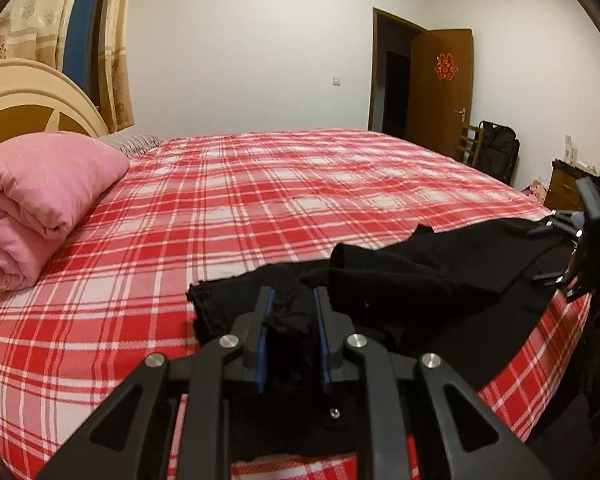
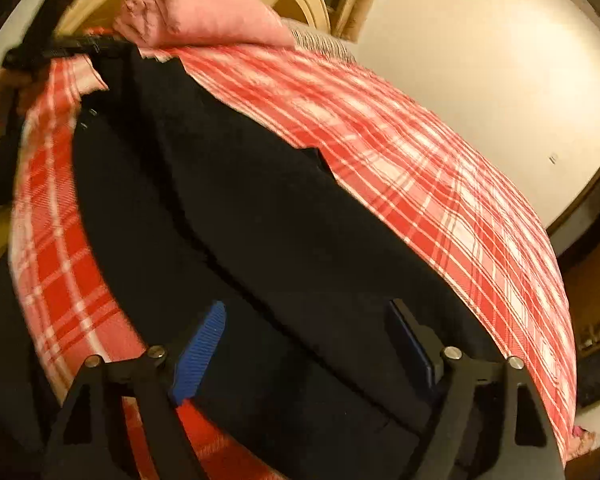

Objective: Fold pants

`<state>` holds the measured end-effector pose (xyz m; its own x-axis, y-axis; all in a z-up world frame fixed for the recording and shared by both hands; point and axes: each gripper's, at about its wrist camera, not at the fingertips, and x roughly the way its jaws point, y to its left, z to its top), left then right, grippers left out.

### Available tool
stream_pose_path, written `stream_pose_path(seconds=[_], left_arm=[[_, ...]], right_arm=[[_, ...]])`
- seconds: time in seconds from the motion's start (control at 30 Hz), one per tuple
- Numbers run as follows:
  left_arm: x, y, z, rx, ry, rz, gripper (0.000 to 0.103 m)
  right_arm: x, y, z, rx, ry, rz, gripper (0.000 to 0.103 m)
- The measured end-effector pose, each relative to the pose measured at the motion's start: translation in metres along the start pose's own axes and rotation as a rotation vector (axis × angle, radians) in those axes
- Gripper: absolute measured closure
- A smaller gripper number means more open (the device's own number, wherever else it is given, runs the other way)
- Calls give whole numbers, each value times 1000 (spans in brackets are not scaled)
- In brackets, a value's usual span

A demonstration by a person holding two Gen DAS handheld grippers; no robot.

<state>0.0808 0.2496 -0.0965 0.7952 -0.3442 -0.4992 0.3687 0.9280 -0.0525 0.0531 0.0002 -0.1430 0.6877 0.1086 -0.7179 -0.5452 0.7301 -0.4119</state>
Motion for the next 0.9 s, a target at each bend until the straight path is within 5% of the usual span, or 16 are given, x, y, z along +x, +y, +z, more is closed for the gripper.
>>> stream_pose_path(seconds=[0.2, 0.23, 0.27, 0.53, 0.73, 0.9], left_arm=[[-3, 2, 10, -18, -21, -12, 83], [-3, 1, 11, -13, -22, -9, 83], [-4, 0, 12, -10, -24, -9, 83], [-27, 3, -6, 8, -20, -12, 83], [-9, 0, -50, 37, 84, 13, 81], [-18, 9, -52, 32, 78, 71, 33]], right_arm=[[30, 14, 2, -120, 31, -78, 65], [29, 14, 3, -121, 31, -70, 91], [28, 13, 4, -112, 44, -65, 102], [-36, 19, 0, -98, -9, 1, 102], [-4, 51, -24, -142, 75, 53, 102], [-4, 47, -23, -123, 89, 77, 101]])
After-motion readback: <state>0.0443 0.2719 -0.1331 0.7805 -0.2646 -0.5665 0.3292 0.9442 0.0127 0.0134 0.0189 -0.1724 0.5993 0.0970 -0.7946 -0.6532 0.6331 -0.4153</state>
